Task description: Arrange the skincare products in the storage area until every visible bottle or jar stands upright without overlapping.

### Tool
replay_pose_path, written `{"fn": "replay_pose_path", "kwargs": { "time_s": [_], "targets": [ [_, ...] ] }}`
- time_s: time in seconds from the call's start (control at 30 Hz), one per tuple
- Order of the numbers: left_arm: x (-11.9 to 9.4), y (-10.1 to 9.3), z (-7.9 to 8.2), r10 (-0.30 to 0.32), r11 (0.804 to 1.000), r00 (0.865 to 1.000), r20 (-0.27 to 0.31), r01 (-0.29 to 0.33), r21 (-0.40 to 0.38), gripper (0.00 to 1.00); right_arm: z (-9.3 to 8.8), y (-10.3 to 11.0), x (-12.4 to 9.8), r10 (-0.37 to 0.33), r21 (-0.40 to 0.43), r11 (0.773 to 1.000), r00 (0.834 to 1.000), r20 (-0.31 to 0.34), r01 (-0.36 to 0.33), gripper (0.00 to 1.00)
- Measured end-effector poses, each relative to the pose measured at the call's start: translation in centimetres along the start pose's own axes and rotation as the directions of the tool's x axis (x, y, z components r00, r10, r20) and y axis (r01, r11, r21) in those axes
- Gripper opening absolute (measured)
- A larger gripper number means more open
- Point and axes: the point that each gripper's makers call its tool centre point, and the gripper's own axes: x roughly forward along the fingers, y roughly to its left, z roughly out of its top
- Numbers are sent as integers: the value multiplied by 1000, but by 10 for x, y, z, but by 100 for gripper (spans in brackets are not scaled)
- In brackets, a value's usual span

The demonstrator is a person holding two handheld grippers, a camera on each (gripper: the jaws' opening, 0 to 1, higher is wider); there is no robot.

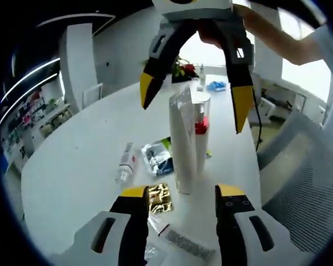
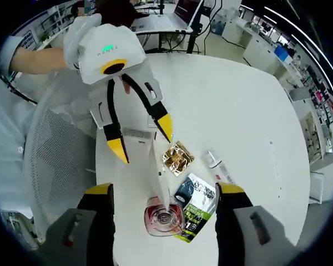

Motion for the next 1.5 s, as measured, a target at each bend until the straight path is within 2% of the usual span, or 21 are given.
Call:
{"fn": "replay_pose_path", "kwargs": {
  "time_s": [0.13,0.43,0.57,0.8,1.0,1.1,1.2,1.33,1.5],
  "targets": [
    [-8,3,8,17,1000,999,29,-16,-17,54,3,-2,-6,-30,29,999,998,57,29,81],
    [-22,9,21,66,998,996,51,-67,6,64,-1,-12,-15,-87,82,994,990,110,78,87],
    [-29,11,26,76,997,996,48,-77,3,72,-1,-14,-15,-100,94,992,988,120,89,88],
    [-40,14,31,84,996,995,47,-83,-13,82,-13,-17,-18,-113,108,989,986,126,100,91],
    [-49,16,29,104,995,994,13,-104,-8,88,-21,-15,-22,-138,147,982,981,133,119,93],
    [-50,18,29,118,992,993,10,-118,-39,97,-21,-15,-23,-145,151,981,980,138,124,96],
    [-52,20,28,131,991,991,0,-131,-40,97,-21,-13,-23,-144,150,981,979,146,122,99],
    [-55,17,29,132,990,991,3,-131,-48,97,-27,-12,-25,-172,153,977,976,131,151,100],
    [-58,10,33,144,988,989,9,-144,-53,97,-28,-11,-28,-196,171,971,968,156,169,100]
  ]
}}
